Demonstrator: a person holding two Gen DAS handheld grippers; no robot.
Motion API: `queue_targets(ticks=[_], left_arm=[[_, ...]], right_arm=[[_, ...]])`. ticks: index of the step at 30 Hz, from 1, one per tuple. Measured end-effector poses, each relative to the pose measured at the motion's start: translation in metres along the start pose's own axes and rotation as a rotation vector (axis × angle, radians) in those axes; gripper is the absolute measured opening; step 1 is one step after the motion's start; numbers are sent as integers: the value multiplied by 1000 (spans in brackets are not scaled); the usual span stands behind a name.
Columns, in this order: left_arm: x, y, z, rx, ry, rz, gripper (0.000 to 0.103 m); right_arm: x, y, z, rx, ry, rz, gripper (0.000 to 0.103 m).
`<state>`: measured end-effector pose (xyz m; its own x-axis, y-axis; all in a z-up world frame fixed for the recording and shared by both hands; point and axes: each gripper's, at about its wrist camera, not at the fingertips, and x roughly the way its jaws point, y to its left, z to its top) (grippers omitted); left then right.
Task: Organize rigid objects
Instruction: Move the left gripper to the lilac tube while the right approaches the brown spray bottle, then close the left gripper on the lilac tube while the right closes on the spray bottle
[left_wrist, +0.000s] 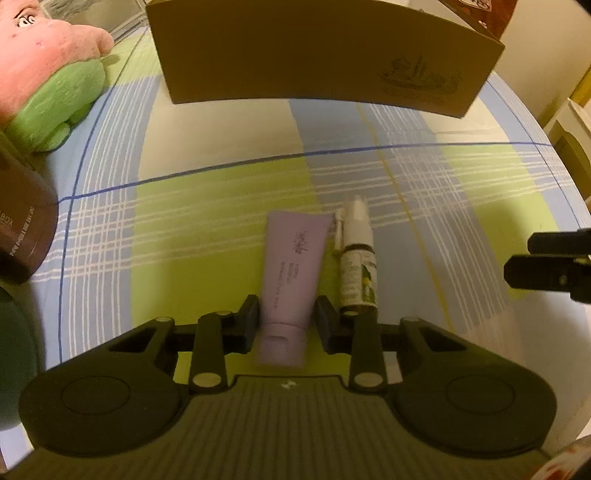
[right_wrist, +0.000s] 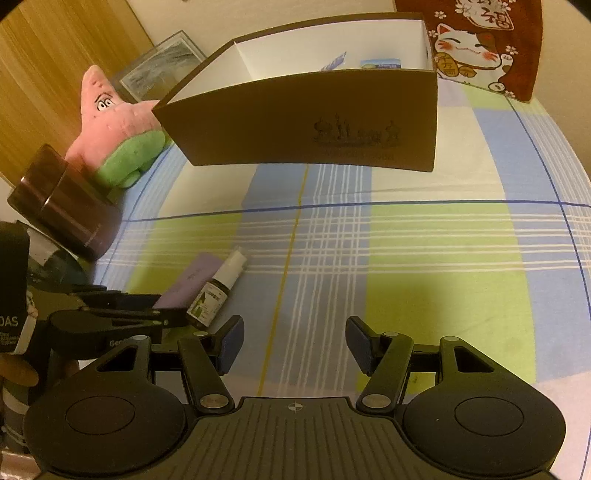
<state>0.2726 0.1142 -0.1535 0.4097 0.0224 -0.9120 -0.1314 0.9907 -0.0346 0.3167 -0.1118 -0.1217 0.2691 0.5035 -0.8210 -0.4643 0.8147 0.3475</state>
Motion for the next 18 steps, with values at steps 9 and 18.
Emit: queue_targets(ticks=[9,18], left_arm=[[-2,26,-5,-79,-9,56,30],[-6,39,-10,-124,1,54,30]], right_arm=[[17,14,7,-28,18,17,61],[59,48,18,-44,76,109,61]])
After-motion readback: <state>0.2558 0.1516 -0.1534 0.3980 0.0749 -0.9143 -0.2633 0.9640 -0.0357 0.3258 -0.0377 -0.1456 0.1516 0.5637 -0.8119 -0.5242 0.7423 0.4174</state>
